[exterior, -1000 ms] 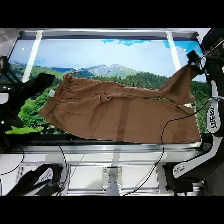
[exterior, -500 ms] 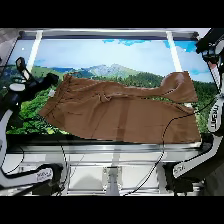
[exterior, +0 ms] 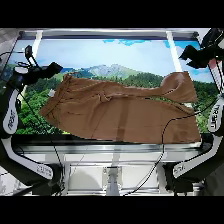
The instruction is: Fold the clothes and pants, and hang the long-sleeved shirts on hangers.
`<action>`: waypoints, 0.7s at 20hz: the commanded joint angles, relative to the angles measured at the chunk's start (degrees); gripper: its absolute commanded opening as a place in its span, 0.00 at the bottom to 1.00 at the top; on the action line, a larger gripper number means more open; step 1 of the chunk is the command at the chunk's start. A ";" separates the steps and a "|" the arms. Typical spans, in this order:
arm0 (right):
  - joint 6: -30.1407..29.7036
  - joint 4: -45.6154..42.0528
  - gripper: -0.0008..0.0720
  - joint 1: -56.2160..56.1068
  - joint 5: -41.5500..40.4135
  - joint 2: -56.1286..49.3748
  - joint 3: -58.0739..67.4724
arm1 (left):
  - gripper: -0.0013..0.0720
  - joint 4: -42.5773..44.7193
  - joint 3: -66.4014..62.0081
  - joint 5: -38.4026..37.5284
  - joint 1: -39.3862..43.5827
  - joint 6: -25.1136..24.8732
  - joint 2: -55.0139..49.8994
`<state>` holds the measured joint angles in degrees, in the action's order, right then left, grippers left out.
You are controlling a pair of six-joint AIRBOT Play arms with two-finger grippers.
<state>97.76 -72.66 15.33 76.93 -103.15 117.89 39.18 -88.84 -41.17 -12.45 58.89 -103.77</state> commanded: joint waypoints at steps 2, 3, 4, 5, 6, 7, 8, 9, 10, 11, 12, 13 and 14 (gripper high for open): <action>-1.51 2.27 0.80 0.04 6.19 -0.02 0.13 | 0.66 10.64 -7.76 -10.05 -0.92 6.84 -6.54; -1.51 2.40 0.80 0.02 6.19 -0.02 0.13 | 0.66 10.80 -7.76 -10.05 -0.92 6.73 -6.82; -1.49 2.40 0.80 -0.02 6.21 -0.02 0.13 | 0.66 11.30 -7.76 -10.05 -0.92 6.75 -7.06; -1.49 2.43 0.80 -0.02 6.27 -0.02 0.13 | 0.66 12.00 -7.76 -10.10 -0.92 6.75 -7.28; -1.49 2.49 0.80 -0.02 6.32 -0.02 0.13 | 0.66 12.00 -7.76 -10.14 -0.98 6.75 -7.48; -1.49 2.60 0.80 -0.02 6.32 -0.02 0.13 | 0.66 11.80 -7.76 -10.14 -1.01 6.75 -7.63; -1.49 2.67 0.80 -0.02 6.29 -0.02 0.13 | 0.66 11.82 -7.76 -10.14 -0.96 6.71 -7.74; -1.51 2.80 0.80 -0.02 6.23 -0.02 0.13 | 0.65 11.80 -7.76 -10.14 -0.74 6.38 -7.85; -1.49 2.84 0.80 -0.02 6.19 -0.02 0.13 | 0.65 11.82 -7.76 -10.16 -0.50 6.03 -8.02; -1.49 2.86 0.80 -0.02 6.19 -0.02 0.13 | 0.65 11.82 -7.76 -10.23 -0.37 6.05 -8.26; -1.51 2.84 0.80 -0.02 6.16 -0.02 0.13 | 0.65 11.61 -7.76 -10.54 -0.17 6.05 -8.57; -1.51 2.84 0.80 -0.02 6.12 -0.02 0.13 | 0.65 11.61 -7.76 -10.91 -0.13 6.05 -8.85; -1.51 2.84 0.80 -0.02 5.99 -0.02 0.13 | 0.65 11.61 -7.76 -11.19 0.13 6.03 -9.05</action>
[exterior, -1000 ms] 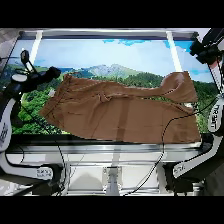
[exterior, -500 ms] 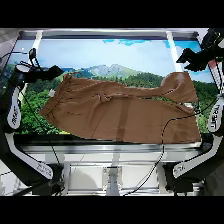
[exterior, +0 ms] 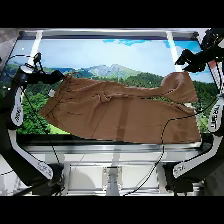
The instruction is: Fold the clothes and pants, and hang the long-sleeved shirts on hangers.
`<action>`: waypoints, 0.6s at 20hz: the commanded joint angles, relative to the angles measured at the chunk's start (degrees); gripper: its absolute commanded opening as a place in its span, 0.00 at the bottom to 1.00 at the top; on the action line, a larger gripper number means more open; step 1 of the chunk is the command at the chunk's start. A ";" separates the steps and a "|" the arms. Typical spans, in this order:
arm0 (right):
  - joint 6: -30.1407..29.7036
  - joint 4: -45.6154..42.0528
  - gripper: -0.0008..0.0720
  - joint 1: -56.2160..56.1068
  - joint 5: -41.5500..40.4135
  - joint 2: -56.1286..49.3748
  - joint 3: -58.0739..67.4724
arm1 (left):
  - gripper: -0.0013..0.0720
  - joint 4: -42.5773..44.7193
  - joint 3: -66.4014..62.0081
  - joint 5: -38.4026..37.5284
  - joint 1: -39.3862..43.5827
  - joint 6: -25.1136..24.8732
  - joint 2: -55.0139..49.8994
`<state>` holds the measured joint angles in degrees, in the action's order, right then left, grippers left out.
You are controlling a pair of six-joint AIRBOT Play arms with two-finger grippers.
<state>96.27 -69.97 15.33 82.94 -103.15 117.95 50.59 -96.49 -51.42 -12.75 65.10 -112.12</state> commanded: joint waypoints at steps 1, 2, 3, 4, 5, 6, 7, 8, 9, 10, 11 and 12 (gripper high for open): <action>-0.02 0.15 0.80 -0.02 -0.04 -0.02 0.07 | 0.65 0.15 -0.11 -0.96 0.70 -0.94 -0.76; -0.02 0.13 0.80 -0.02 -0.04 -0.02 0.07 | 0.65 0.20 -0.11 -0.92 1.01 -2.08 -0.76; -0.02 0.13 0.80 -0.02 -0.07 -0.02 0.07 | 0.65 0.24 -0.13 -0.92 1.36 -3.06 -0.76; -0.02 0.13 0.80 -0.02 -0.07 -0.02 0.07 | 0.53 0.20 -0.13 -0.94 1.55 -3.19 -0.76; -0.02 0.11 0.80 -0.02 -0.07 -0.02 0.07 | 0.31 0.20 -0.20 -0.94 1.57 -3.72 -0.74; -0.02 0.11 0.80 -0.02 -0.09 -0.02 0.07 | 0.14 0.20 -0.22 -0.94 1.57 -4.59 -0.68; -0.02 0.11 0.80 -0.02 -0.09 -0.02 0.07 | 0.04 0.17 -0.22 -0.94 1.57 -5.42 -0.44; -0.02 0.09 0.78 -0.02 -0.11 -0.02 0.07 | 0.04 0.24 -0.24 -0.92 1.57 -6.08 -0.07; -0.02 0.07 0.76 -0.02 -0.31 -0.02 0.07 | 0.04 0.63 -0.24 -0.70 1.46 -6.03 0.48; -0.02 -0.02 0.76 -0.02 -0.83 -0.02 0.07 | 0.04 1.86 -0.24 -0.26 1.27 -5.99 1.40; 0.00 -0.68 0.76 -0.02 -2.58 -0.02 0.07 | 0.04 4.59 -0.24 0.22 1.09 -5.97 2.58; 0.02 -0.92 0.66 -0.02 -3.72 -0.02 0.07 | 0.04 9.53 -0.24 0.72 0.94 -5.22 4.07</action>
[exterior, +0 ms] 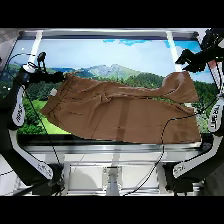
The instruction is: Fold the clothes and pants, and hang the long-sleeved shirts on hangers.
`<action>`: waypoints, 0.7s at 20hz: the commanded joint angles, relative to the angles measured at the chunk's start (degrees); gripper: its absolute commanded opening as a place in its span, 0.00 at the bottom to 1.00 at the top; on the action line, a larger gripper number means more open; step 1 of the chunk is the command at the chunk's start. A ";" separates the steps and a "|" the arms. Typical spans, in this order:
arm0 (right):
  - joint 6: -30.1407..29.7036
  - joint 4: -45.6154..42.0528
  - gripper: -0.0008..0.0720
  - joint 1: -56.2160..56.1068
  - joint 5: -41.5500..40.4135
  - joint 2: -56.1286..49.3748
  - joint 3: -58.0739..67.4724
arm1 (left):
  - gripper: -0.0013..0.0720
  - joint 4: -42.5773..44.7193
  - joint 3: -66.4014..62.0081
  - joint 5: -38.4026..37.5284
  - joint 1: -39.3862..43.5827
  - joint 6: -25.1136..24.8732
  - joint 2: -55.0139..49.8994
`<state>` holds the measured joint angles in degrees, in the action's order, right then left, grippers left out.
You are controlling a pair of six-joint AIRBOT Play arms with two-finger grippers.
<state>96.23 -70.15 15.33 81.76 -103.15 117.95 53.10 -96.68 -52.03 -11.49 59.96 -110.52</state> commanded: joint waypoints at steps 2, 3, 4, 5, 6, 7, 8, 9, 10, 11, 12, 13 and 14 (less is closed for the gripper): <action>0.09 -0.83 0.06 -0.02 -3.65 -0.02 0.07 | 0.04 20.50 -0.04 1.62 -0.39 7.52 5.73; 0.07 -0.85 0.03 -0.02 -4.00 -0.02 0.07 | 0.04 29.44 -0.02 1.55 -0.39 13.49 7.37; 0.09 -0.87 0.03 -0.02 -4.26 -0.02 0.07 | 0.04 37.22 -0.02 1.38 -0.39 18.97 8.74; 0.07 -1.01 0.03 -0.02 -4.50 -0.07 0.07 | 0.04 43.56 -0.02 1.16 -0.48 24.06 10.08; 0.07 -0.98 0.02 -0.02 -4.68 -0.09 -0.04 | 0.04 46.84 -0.02 1.01 -0.68 27.61 10.99; 0.07 -0.81 0.02 -0.02 -4.66 -0.09 -0.50 | 0.04 47.89 -0.02 0.98 -0.87 29.51 11.65; 0.04 -0.66 0.03 -0.02 -4.70 -0.11 -1.27 | 0.04 47.80 -0.02 0.79 -1.16 29.90 12.02; 0.04 -0.61 0.02 -0.02 -4.63 -0.11 -2.16 | 0.04 47.84 -0.02 0.28 -1.16 30.10 12.07; 0.02 -0.63 0.02 -0.02 -4.55 -0.13 -3.06 | 0.04 47.87 -0.02 -0.31 -1.16 30.10 12.07; -0.28 -0.76 0.02 -0.02 -4.52 -0.13 -3.85 | 0.04 47.89 -0.02 -0.61 -1.16 30.34 12.07; -1.01 -1.05 0.03 -0.02 -4.35 -0.31 -4.09 | 0.04 48.28 -0.02 -0.87 -1.16 31.54 12.07; -1.03 -1.27 0.03 -0.02 -4.15 -0.52 -4.09 | 0.04 48.52 -0.02 -1.03 -1.16 32.41 12.07; -1.01 -1.42 0.03 -0.02 -4.37 -0.66 -4.09 | 0.04 48.48 -0.02 -1.05 -1.16 32.41 12.00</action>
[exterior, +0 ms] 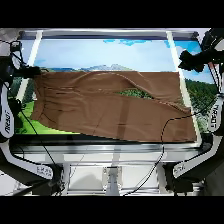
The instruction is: Fold the clothes and pants, and hang the long-sleeved shirts on hangers.
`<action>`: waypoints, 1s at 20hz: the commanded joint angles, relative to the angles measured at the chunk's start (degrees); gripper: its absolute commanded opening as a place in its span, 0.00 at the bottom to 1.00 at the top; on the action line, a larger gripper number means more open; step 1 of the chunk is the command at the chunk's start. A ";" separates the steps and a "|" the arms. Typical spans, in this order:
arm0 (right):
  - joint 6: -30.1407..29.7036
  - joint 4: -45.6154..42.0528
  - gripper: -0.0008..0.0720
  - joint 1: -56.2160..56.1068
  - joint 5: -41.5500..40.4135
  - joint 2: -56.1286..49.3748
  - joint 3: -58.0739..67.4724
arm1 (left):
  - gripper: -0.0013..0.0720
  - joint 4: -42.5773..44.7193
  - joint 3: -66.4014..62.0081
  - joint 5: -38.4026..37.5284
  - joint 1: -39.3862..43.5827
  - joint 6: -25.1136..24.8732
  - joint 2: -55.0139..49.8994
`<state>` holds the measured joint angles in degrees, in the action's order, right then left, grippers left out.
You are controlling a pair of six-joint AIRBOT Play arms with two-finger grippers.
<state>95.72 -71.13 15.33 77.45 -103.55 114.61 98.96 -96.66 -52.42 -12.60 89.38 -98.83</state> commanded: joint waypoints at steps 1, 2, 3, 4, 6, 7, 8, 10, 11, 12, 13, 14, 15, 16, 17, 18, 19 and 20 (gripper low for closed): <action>-0.50 -0.76 0.03 -0.02 -0.44 -0.26 -0.74 | 0.04 2.60 -0.04 -0.76 -0.04 2.99 0.31; -0.50 -0.94 0.03 -0.02 -1.05 -0.26 -0.74 | 0.04 2.60 -0.04 -0.79 -0.04 2.99 0.31; -0.50 -1.11 0.03 -0.02 -1.62 -0.26 -0.74 | 0.05 2.62 -0.04 -0.74 0.00 2.99 0.26; -0.50 -1.18 0.03 -0.02 -2.25 -0.28 -0.74 | 0.06 2.60 -0.04 -0.79 0.00 2.99 0.26; -0.48 -1.33 0.06 -0.02 -4.26 -0.28 -0.74 | 0.58 2.62 -0.04 -0.76 0.00 2.99 0.24; -0.50 -1.33 0.06 -0.02 -5.51 -0.28 -0.74 | 0.69 2.62 -0.04 -0.87 0.00 2.99 0.22; -0.50 -1.33 0.06 -0.02 -6.40 -0.28 -0.74 | 0.69 2.60 -0.04 -1.46 0.00 3.02 0.22; -0.44 -1.11 0.02 -0.02 -8.15 -0.28 -0.74 | 0.45 2.08 -0.04 -3.98 0.02 3.85 0.22; -0.46 -0.39 0.02 0.20 -8.87 -0.26 -0.74 | 0.03 0.76 -0.04 -6.05 0.00 3.85 0.26; -1.01 1.49 0.02 0.90 -8.83 -0.26 -0.74 | 0.04 -0.76 -0.04 -7.61 0.00 3.63 0.26; -2.36 3.76 0.02 2.01 -7.89 -0.28 -0.74 | 0.04 -3.19 -0.04 -8.37 0.00 2.29 0.44; -3.43 6.14 0.02 3.63 -6.01 -0.28 -0.74 | 0.04 -6.03 -0.02 -8.28 0.00 0.00 0.81; -4.48 8.15 0.02 5.49 -3.69 -0.26 -0.74 | 0.04 -9.92 -0.02 -8.24 0.00 -2.82 1.51; -5.88 9.68 0.02 7.26 -1.29 -0.26 -0.74 | 0.04 -14.03 0.02 -8.31 0.00 -5.46 2.49; -7.17 11.19 0.02 9.03 1.14 -0.26 -0.74 | 0.04 -17.90 0.17 -8.28 0.00 -7.78 3.61; -8.52 12.50 0.02 10.93 3.96 -0.26 -0.76 | 0.04 -21.40 0.59 -8.28 0.00 -9.88 5.09; -9.18 12.85 0.02 12.57 5.68 0.00 -1.29 | 0.04 -23.71 1.44 -8.33 0.00 -11.15 6.67; -9.55 12.92 0.02 13.99 6.32 0.44 -2.49 | 0.04 -25.22 3.08 -8.33 0.00 -12.13 8.72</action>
<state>89.03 -61.47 25.15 78.39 -103.59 113.27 82.81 -95.46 -60.10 -12.60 82.67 -93.73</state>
